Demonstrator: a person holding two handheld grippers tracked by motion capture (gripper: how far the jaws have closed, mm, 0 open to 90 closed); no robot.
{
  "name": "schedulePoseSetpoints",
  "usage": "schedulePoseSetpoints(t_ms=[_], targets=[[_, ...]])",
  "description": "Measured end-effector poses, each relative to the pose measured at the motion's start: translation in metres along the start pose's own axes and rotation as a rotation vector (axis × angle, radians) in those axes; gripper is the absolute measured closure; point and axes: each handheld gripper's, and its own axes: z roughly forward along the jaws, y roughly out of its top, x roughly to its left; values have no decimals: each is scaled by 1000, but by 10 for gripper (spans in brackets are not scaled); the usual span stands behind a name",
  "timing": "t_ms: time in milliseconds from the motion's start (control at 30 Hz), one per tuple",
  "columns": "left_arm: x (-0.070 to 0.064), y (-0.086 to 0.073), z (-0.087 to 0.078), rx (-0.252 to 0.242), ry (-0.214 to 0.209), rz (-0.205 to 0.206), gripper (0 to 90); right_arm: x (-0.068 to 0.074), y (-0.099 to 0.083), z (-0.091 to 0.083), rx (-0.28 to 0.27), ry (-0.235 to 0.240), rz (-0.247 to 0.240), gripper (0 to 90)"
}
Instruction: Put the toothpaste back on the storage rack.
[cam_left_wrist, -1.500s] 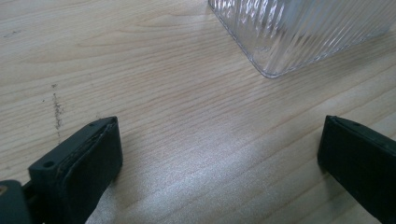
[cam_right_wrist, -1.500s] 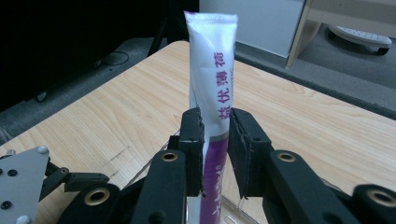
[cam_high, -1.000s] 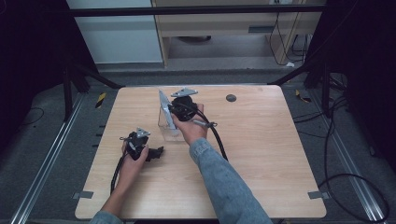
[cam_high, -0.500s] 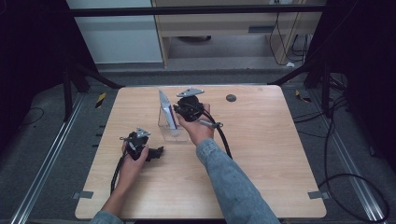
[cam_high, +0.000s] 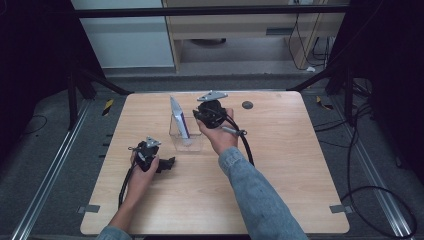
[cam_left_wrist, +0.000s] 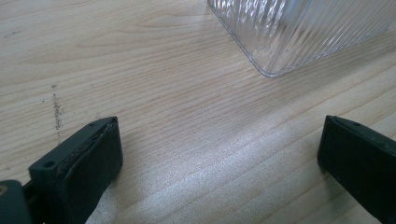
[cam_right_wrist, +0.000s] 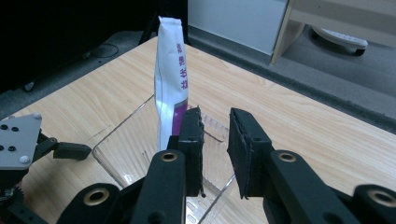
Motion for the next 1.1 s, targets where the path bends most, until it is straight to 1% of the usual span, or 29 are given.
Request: schedulePoseSetpoints(t_ms=[167,333,500,533,600,633,667,700,733,833,933,967,1033,1100], targets=[[0,0,0,0,0,0,0,-4,0,-4,-5,-5,2,748],[0,0,0,0,-1,0,0,-10,0,-9,-5,4,13,745],[0,0,0,0,0,1,0,-12,-2,-14,-4,5,12,740],[0,0,0,1,0,1,0,-13,-2,-16,-2,6,12,732],[0,0,0,-1,0,-1,0,-18,-1,-26,-9,6,16,705],[0,0,0,-2,0,-2,0,-18,-1,-26,-9,6,16,705],[0,0,0,-1,0,-1,0,-20,-1,-28,-7,5,20,697],[0,0,0,-1,0,-1,0,-26,-2,-34,-16,6,24,680],[0,0,0,-1,0,-1,0,-26,-2,-34,-16,6,24,680],[0,0,0,3,0,4,0,-32,-5,-38,-10,12,22,625],[0,0,0,3,0,3,0,-39,-7,-42,-17,17,29,511],[0,0,0,3,0,3,0,-39,-7,-42,-17,17,29,511],[0,0,0,3,0,3,0,-42,-9,-42,-7,7,38,432],[0,0,0,3,0,3,0,-46,-9,-44,-13,-3,50,361]])
